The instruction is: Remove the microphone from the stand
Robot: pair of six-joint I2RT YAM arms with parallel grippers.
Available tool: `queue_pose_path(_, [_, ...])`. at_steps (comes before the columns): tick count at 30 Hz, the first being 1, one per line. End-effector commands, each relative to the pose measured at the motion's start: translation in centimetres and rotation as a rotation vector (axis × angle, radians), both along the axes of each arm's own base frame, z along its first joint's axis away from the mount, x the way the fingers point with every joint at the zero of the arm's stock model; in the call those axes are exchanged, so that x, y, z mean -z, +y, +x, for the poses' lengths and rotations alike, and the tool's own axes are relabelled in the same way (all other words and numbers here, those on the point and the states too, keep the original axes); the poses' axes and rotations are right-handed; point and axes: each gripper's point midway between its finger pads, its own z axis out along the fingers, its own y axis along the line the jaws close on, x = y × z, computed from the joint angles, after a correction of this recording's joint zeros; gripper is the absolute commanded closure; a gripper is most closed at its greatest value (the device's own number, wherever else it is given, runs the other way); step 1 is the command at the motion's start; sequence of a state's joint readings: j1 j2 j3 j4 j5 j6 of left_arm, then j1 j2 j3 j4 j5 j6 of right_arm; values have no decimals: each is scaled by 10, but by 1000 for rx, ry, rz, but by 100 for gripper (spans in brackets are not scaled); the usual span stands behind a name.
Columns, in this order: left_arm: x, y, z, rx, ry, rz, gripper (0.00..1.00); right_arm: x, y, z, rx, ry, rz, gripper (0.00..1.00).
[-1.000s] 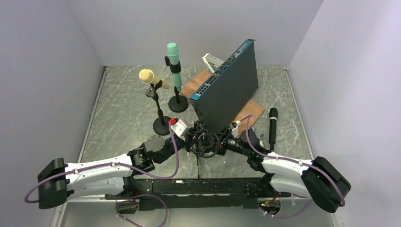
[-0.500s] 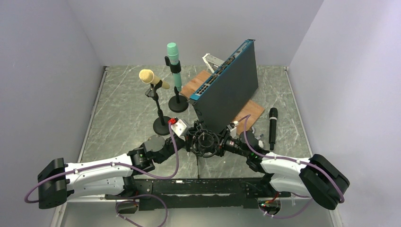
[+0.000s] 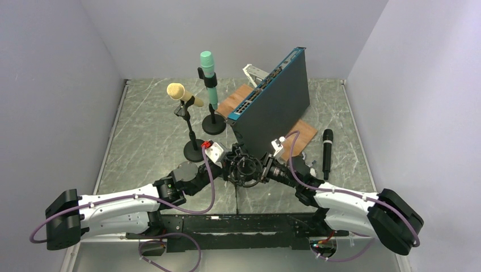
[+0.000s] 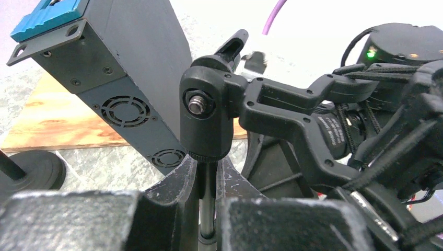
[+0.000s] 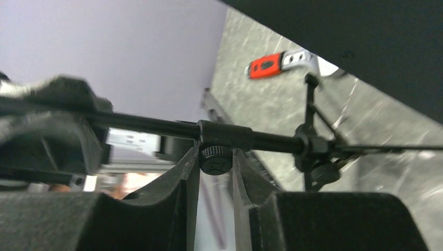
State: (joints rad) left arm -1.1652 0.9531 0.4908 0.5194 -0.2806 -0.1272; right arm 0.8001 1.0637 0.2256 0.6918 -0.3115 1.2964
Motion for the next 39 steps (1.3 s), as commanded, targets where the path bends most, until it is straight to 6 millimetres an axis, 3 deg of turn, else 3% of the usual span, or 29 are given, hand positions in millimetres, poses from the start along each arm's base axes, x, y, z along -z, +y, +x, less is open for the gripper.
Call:
queue_pose_path(1, [12, -11, -10, 58, 64, 8, 100, -13, 1, 18, 38, -586, -230, 100])
queue_pose_path(7, [14, -11, -10, 58, 67, 15, 100, -19, 22, 2, -45, -1043, -355, 100])
queue_pose_path(12, [13, -7, -11, 50, 68, 9, 100, -24, 28, 7, -2, -1198, -447, 100])
queue_pose_path(17, [15, -6, -11, 50, 75, 9, 100, -29, 21, 14, 37, -1239, -500, 85])
queue_pose_path(22, [14, -6, -10, 43, 77, 20, 100, -29, 7, 17, 75, -1213, -538, 49])
queue_pose_path(23, [17, -5, -10, 41, 86, 33, 97, -27, 2, 18, 89, -1192, -552, 43])
queue_pose_path(26, [15, -6, -12, 49, 101, 50, 65, -14, -16, 22, 146, -1109, -586, 35])
queue_pose_path(28, [15, -5, -13, 51, 102, 42, 49, -7, -26, 18, 166, -1069, -568, 27])
queue_pose_path(32, [18, -1, -15, 51, 104, 36, 34, 0, -43, 7, 190, -973, -499, 17])
queue_pose_path(37, [21, 9, -20, 59, 108, 53, 19, 0, -56, -2, 195, -894, -475, 15])
queue_pose_path(39, [19, 13, -23, 69, 99, 59, 8, 3, -64, 1, 211, -845, -516, 15])
